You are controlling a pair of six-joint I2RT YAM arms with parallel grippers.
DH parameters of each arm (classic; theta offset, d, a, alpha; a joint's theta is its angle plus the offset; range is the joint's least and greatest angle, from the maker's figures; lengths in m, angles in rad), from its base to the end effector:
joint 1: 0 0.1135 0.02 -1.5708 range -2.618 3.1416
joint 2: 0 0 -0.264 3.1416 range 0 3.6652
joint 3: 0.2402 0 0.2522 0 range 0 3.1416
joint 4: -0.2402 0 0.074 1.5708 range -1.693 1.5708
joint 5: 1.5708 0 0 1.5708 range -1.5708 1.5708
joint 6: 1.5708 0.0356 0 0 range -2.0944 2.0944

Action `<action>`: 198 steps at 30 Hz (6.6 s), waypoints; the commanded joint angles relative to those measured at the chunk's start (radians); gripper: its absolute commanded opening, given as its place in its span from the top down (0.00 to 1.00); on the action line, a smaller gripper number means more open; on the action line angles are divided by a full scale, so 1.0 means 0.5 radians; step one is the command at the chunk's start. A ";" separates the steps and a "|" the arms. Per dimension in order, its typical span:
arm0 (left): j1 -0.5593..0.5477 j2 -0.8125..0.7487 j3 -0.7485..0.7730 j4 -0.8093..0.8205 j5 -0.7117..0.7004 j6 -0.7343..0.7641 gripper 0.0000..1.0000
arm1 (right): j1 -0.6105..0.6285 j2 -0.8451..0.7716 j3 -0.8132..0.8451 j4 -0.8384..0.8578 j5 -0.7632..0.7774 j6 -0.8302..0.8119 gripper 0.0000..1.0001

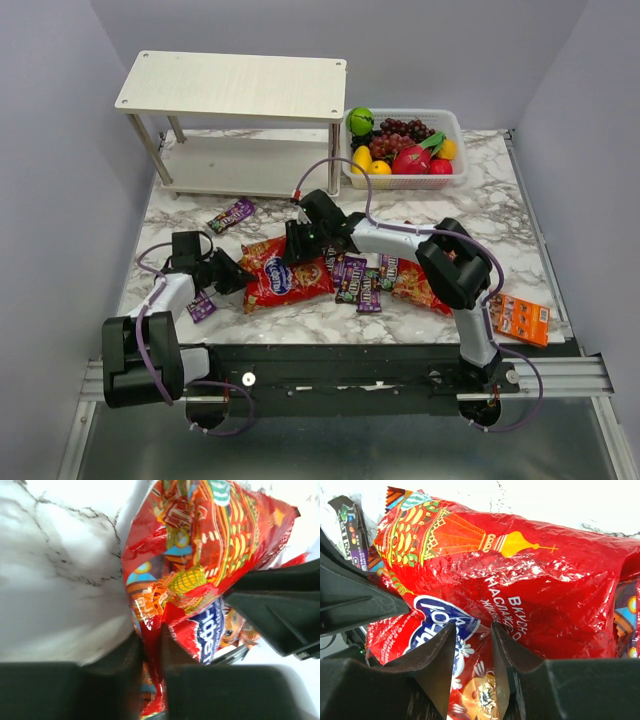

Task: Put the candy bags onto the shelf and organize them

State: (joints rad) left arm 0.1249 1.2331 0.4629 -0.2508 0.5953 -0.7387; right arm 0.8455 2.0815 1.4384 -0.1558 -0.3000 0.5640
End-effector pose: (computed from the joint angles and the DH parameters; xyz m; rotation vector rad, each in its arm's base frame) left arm 0.2051 0.0056 0.1469 -0.8926 2.4798 -0.9916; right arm 0.2949 0.3485 0.1675 -0.5166 2.5216 0.9721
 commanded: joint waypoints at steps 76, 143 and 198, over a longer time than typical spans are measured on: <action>0.005 -0.163 1.969 -0.112 0.509 -0.611 1.00 | -0.090 -1.429 -0.380 -1.050 1.177 0.127 0.48; 0.293 0.654 2.400 -0.164 -1.421 -1.455 1.00 | -0.470 -1.313 -0.333 -0.958 1.048 0.004 0.48; 0.097 0.400 2.449 -0.317 -1.644 -1.302 0.01 | -0.534 -1.451 -0.413 -1.109 1.069 0.167 0.18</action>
State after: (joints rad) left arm 0.1745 1.5185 1.6802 -0.3145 -0.1867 -1.4658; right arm 0.5869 1.3918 1.2507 -0.6567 0.2127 0.6205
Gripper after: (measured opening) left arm 0.986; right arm 0.791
